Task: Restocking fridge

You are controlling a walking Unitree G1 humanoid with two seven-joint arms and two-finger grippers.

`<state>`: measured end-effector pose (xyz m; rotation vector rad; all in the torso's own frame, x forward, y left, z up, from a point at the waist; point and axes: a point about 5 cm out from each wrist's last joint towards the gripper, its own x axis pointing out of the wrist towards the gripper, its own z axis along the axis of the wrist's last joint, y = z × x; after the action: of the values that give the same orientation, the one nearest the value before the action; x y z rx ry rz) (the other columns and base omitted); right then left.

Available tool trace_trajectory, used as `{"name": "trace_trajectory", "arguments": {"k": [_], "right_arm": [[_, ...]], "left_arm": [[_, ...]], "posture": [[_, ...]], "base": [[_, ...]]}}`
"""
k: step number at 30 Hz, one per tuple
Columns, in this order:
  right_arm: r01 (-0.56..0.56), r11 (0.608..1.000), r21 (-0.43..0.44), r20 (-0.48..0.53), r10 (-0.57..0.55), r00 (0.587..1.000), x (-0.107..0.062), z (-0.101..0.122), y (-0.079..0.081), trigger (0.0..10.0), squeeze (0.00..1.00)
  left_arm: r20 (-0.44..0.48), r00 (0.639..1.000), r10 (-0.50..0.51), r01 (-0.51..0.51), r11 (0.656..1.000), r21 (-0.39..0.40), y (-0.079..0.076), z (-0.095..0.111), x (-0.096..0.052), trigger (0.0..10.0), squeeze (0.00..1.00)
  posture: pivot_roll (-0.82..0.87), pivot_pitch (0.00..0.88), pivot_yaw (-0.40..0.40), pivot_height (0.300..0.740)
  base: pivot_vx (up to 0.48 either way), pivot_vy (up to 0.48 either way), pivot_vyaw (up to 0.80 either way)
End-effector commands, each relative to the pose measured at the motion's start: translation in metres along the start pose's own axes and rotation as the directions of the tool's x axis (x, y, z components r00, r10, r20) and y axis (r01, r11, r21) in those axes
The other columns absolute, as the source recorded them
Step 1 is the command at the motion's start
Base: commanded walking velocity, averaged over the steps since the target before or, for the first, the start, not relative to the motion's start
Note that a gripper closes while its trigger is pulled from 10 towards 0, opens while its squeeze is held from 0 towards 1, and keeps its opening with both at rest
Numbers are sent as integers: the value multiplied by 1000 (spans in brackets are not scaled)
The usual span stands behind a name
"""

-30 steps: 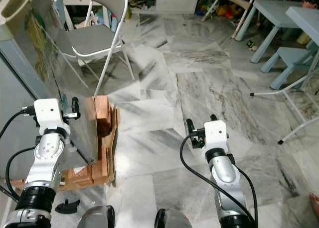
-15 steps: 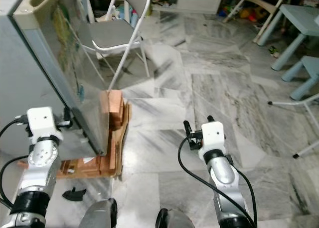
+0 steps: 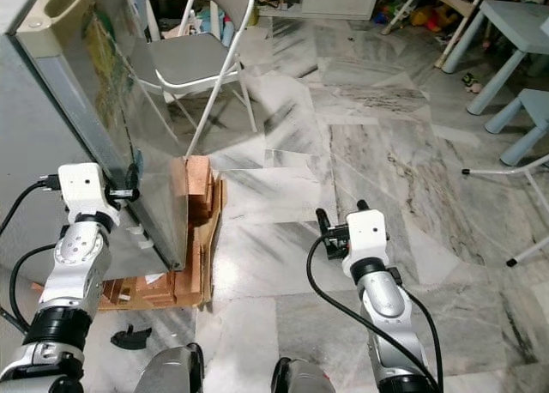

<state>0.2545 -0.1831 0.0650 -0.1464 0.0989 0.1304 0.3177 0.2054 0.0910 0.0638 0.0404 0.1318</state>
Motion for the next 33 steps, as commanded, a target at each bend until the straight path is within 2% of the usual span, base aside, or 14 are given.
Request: {"name": "trace_trajectory", "arguments": {"k": [1, 10, 12, 16, 23, 24, 29, 33], "right_arm": [[12, 1000, -4, -4, -12, 1000, -1, 1, -4, 10000, 0], [4, 1000, -7, -22, -4, 1000, -1, -2, -4, 10000, 0], [12, 1000, -5, -32, -12, 999, -3, -3, -5, 10000, 0], [11, 1000, -4, -37, -11, 999, -3, -4, -4, 10000, 0], [6, 1000, -5, -40, -6, 999, -2, -5, -3, 10000, 0], [3, 1000, -7, -43, -4, 999, -2, -5, -3, 10000, 0], [-7, 1000, -13, -51, 6, 999, -5, -6, -3, 10000, 0], [4, 1000, -14, -68, -5, 998, -9, -10, -8, 10000, 0]], "left_arm": [[0, 1000, -32, 32, 999, -3, -7, 2, 4, 10000, 0], [13, 992, -124, 125, 991, -43, -22, 10, 10, 10000, 0], [5, 984, -180, 180, 983, -43, -30, 7, 4, 10000, 0], [-9, 976, -218, 218, 975, -35, -35, 1, 0, 10000, 0], [-4, 980, -199, 199, 980, -9, -32, 3, 4, 10000, 0], [-12, 987, -161, 161, 987, 9, -29, 5, 11, 10000, 0], [-41, 994, -103, 104, 994, 27, -22, 7, 21, 10000, 0], [-67, 990, -127, 128, 992, 12, -23, 3, 18, 10000, 0]], "posture": [[21, 89, -65, 740], [16, 89, -59, 740], [14, 91, -52, 740], [15, 91, -52, 740], [17, 90, -56, 740], [17, 88, -57, 740], [4, 86, -51, 740], [2, 87, -47, 740]], "base": [[0, 0, 0], [0, 0, 0], [0, 0, 0], [0, 0, 0], [0, 0, 0], [0, 0, 0], [0, 0, 0], [0, 0, 0]]}}
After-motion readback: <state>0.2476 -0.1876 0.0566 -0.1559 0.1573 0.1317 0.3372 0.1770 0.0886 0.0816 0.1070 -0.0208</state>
